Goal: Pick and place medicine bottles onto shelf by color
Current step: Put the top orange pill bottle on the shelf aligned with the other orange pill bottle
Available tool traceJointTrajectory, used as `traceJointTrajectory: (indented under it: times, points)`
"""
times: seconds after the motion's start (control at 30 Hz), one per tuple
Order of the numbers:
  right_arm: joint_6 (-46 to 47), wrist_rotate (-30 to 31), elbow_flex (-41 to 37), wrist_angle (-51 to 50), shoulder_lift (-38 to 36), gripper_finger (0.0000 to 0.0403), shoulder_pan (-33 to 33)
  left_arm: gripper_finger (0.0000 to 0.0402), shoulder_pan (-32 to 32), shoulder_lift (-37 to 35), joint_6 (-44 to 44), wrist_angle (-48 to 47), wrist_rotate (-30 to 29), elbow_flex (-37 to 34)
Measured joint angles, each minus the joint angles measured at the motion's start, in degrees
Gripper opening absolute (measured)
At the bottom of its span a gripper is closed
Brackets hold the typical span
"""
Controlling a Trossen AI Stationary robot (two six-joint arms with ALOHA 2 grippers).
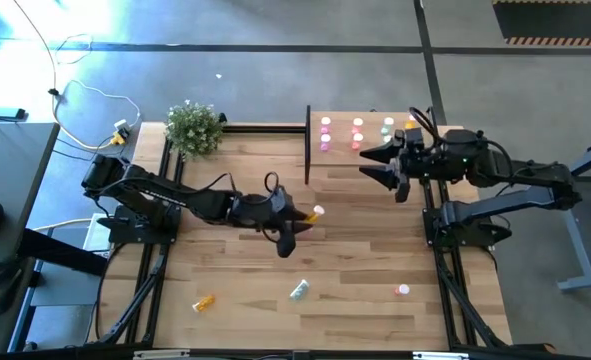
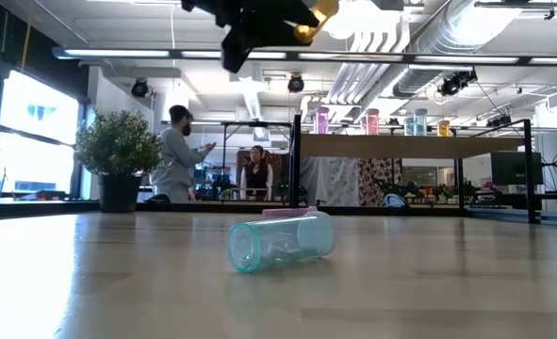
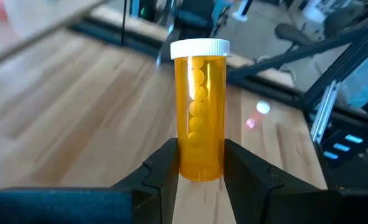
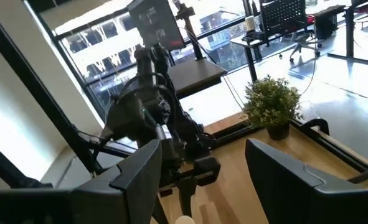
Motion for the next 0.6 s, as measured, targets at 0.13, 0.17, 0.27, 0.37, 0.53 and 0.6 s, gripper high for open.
traceJointTrajectory:
  times: [0.13,0.17,0.27,0.37,0.53,0.6]
  points:
    - [-2.3,0.0,4.6,-5.4,3.3,0.0224,1.0,0.0103,1.1,0.0,3.4,5.0,2.4,0.1]
    - [-2.4,0.0,5.7,-7.3,4.2,0.0224,1.4,0.0103,1.4,0.0,4.2,6.2,3.1,0.1]
    - [-2.4,-1.1,8.5,-12.5,6.6,0.0224,2.8,0.0103,2.1,0.0,6.8,8.9,5.5,0.1]
    - [-2.6,-1.2,10.6,-16.1,8.9,0.0224,4.5,0.0103,2.7,0.0,8.6,11.2,7.8,0.1]
    - [-3.1,-3.5,12.0,-15.9,12.2,0.0224,6.8,0.0103,2.8,0.0,10.9,13.9,8.8,0.1]
    - [-3.1,-4.3,12.0,-15.0,13.7,0.0224,7.8,0.0103,2.8,0.0,11.3,14.8,9.0,0.1]
